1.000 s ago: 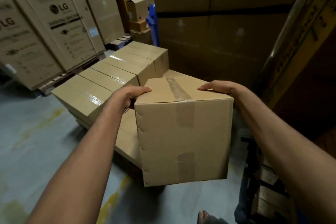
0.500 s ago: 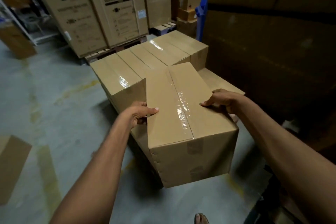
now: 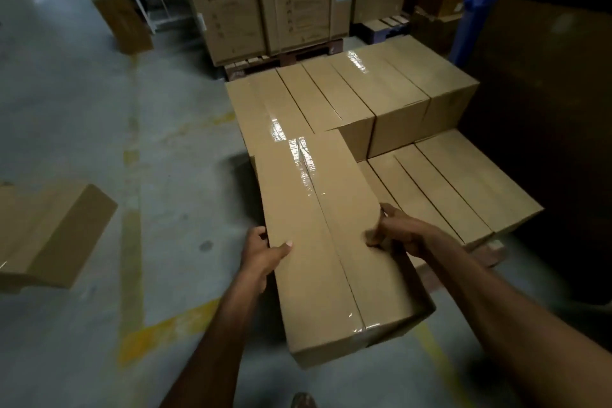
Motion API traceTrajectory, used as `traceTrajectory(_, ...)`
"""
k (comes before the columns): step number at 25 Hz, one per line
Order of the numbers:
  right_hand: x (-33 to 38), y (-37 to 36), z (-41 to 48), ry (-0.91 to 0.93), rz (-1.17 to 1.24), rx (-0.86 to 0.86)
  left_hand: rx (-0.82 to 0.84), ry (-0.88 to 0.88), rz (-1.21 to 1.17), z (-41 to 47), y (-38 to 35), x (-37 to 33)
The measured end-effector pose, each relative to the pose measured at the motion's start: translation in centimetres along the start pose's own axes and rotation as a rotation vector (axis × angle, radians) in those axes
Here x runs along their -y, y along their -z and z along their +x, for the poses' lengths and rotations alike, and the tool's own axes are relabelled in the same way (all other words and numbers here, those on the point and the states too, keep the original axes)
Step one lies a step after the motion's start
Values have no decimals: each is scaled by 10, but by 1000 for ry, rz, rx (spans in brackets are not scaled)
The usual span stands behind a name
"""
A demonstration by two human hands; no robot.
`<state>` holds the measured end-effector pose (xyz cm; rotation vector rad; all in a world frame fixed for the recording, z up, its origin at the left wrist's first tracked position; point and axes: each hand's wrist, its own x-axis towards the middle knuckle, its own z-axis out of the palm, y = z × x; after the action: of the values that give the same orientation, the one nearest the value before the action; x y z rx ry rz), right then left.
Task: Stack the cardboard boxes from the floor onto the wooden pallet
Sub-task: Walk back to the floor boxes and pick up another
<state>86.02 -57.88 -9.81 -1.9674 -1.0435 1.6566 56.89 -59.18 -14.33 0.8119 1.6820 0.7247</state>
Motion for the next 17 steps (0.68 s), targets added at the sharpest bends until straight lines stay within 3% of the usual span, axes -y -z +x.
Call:
traceTrajectory(6, 6, -26, 86, 20, 103, -112, -59, -44, -30, 62, -19, 20)
traceTrajectory(17, -25, -24, 208, 62, 79, -68, -120, -77, 25, 147, -63, 61)
